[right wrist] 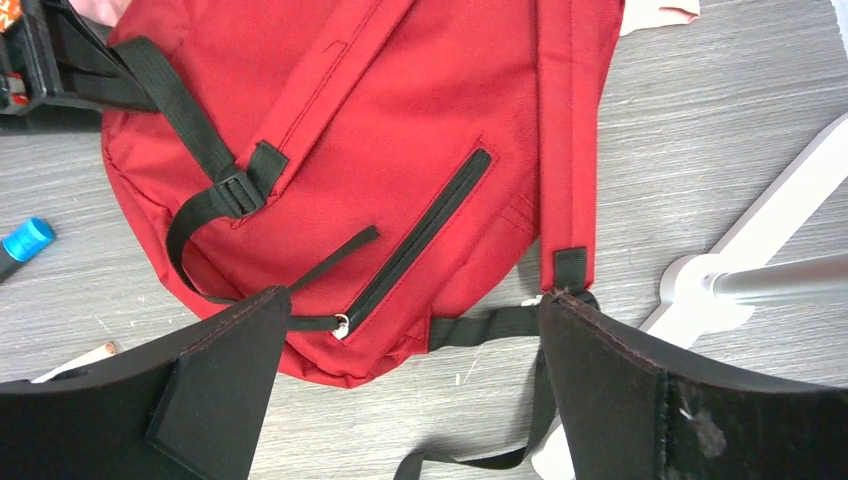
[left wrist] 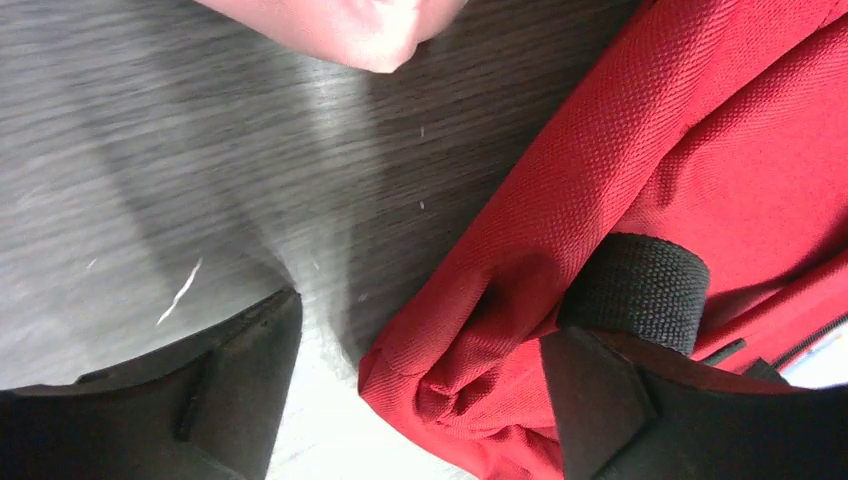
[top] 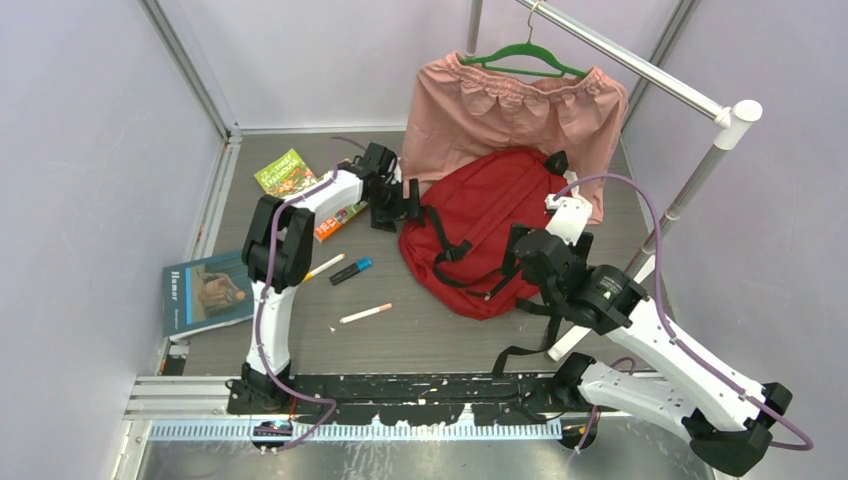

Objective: Pack the student bag
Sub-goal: Adjust the student bag at the center of the board, then pick up the student bag at the center of the board.

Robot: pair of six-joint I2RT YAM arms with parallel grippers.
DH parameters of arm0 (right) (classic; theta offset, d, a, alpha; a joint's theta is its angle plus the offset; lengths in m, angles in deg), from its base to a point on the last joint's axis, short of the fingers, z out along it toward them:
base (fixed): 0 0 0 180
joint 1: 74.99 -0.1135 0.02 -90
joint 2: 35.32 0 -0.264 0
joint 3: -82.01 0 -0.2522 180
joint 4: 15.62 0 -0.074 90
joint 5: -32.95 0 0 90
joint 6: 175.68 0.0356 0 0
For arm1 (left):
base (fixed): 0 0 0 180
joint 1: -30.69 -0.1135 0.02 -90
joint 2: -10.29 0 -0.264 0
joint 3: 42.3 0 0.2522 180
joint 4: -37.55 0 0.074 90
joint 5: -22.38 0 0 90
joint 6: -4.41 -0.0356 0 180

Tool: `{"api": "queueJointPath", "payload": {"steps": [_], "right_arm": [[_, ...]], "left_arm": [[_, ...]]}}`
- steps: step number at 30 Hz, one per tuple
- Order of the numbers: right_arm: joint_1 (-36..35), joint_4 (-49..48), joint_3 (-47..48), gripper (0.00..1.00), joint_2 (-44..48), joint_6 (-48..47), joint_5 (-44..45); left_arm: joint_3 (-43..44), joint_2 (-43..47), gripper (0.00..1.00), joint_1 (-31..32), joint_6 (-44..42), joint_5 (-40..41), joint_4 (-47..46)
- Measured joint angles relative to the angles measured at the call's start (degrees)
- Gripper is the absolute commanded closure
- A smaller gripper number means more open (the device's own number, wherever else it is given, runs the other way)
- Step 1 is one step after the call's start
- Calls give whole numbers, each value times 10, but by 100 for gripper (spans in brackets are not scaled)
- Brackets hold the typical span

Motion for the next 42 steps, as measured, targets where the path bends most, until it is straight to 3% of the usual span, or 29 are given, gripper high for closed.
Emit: {"api": "queueJointPath", "payload": {"steps": [4, 8, 10, 12, 16, 17, 20, 23, 27, 32, 34, 36, 42], "right_arm": [[0, 9, 0, 0, 16, 0, 2], [0, 12, 0, 0, 9, 0, 2], [0, 12, 0, 0, 0, 0, 1], [0, 12, 0, 0, -9, 0, -1], [0, 10, 0, 0, -19, 3, -5], [0, 10, 0, 0, -19, 6, -5], [0, 10, 0, 0, -18, 14, -5], [0, 10, 0, 0, -16, 17, -5], [0, 10, 0, 0, -16, 18, -5], [0, 12, 0, 0, -14, 22, -4], [0, 13, 0, 0, -7, 27, -4], [0, 17, 0, 0, 2, 31, -4], [0, 31, 5, 0, 26, 44, -4]], "left_arm": [[-12, -23, 47, -17, 26, -91, -37], [-65, -10, 81, -10, 50, -136, -90], [-79, 1, 89, -7, 51, -150, -93], [-81, 13, 90, -5, 48, -159, -92], [-85, 57, 81, 3, 31, -166, -68], [-96, 77, 73, 7, 26, -164, -67], [-146, 144, 21, 31, 9, -159, -54], [-182, 206, 1, 72, -13, -160, -11], [-155, 221, 0, 103, -51, -133, 59], [-51, 190, 6, 66, -63, -85, 91], [6, 156, 13, 51, -58, -64, 78], [38, 123, 14, 42, -54, -54, 50], [41, 37, 15, 45, -50, -52, -63]]}}
